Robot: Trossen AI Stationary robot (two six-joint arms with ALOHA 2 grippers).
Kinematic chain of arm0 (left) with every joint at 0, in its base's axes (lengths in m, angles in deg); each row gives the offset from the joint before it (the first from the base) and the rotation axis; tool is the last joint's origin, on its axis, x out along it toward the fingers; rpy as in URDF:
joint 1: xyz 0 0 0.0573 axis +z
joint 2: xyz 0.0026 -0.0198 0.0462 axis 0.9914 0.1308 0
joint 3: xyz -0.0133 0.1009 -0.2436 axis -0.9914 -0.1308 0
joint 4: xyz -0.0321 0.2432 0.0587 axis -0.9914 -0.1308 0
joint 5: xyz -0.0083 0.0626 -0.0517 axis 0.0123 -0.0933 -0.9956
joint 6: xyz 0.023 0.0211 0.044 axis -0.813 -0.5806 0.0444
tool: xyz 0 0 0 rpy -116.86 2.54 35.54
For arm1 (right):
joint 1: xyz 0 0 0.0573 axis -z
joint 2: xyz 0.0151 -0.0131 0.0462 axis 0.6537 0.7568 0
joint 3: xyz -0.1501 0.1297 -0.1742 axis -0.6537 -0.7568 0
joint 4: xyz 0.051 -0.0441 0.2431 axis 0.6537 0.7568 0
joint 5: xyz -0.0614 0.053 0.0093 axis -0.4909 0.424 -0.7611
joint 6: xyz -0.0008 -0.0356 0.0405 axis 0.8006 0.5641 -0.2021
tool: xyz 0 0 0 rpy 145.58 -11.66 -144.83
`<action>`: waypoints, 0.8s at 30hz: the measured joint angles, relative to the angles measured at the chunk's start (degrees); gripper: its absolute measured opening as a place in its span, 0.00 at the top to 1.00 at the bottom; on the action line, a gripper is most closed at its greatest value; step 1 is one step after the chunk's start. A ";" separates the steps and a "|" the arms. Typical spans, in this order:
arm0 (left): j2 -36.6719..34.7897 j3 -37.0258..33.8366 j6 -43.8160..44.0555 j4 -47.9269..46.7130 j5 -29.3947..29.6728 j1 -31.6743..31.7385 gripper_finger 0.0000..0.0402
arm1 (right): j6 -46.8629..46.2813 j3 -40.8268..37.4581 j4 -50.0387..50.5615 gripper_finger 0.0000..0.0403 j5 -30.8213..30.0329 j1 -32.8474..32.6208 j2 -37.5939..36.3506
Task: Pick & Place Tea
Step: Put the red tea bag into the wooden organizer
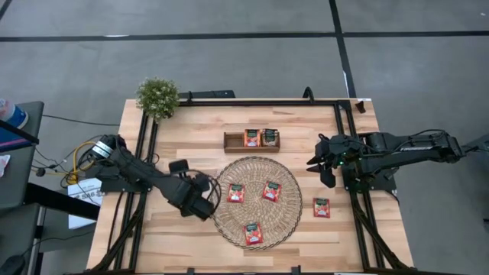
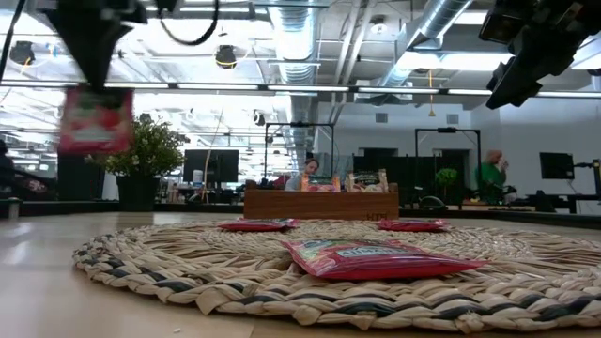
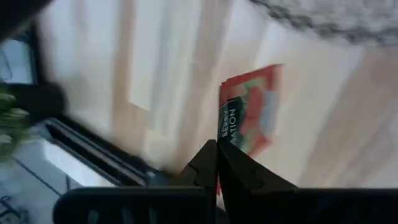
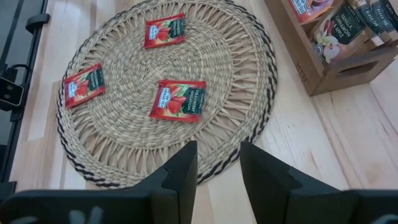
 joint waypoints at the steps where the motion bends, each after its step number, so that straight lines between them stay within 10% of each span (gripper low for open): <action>1: -0.08 0.92 -1.17 -0.02 0.94 0.73 1.00 | 0.19 0.00 -0.02 0.72 0.00 0.00 0.00; 13: 0.01 4.15 -24.12 2.20 14.73 13.88 1.00 | 0.25 0.00 -0.02 0.72 0.01 0.00 0.00; 24: 0.01 4.15 -57.27 31.29 18.06 28.70 1.00 | 0.25 -0.01 -0.02 0.72 0.01 0.00 0.00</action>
